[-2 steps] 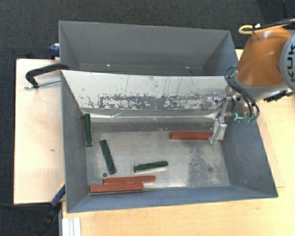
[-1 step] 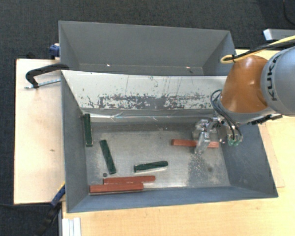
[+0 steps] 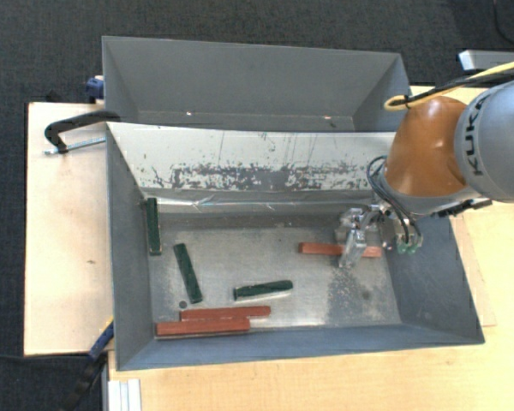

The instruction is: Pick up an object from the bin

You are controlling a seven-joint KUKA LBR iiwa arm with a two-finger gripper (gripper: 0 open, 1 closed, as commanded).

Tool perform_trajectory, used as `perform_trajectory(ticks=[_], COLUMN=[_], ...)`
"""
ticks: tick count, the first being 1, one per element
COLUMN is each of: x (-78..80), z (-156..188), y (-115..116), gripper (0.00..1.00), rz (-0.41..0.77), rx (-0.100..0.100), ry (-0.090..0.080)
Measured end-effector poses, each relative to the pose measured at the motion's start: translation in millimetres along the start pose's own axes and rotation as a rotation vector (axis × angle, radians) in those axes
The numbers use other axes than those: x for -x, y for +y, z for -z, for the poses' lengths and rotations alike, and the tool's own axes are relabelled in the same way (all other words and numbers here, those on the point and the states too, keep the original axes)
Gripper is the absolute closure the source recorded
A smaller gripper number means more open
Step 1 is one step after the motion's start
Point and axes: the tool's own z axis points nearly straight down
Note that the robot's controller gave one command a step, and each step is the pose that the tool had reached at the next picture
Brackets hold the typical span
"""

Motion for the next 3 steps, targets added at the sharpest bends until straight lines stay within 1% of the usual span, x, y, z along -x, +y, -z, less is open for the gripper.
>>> perform_trajectory(ticks=[1,2,3], x=[13.2,13.1,10.2], z=[128,128,145], y=[-12,-11,-13], gripper=[1.00,1.00,1.00], rz=[0.074,0.075,0.175], rx=[-0.001,-0.001,0.001], ry=[-0.005,-0.005,0.002])
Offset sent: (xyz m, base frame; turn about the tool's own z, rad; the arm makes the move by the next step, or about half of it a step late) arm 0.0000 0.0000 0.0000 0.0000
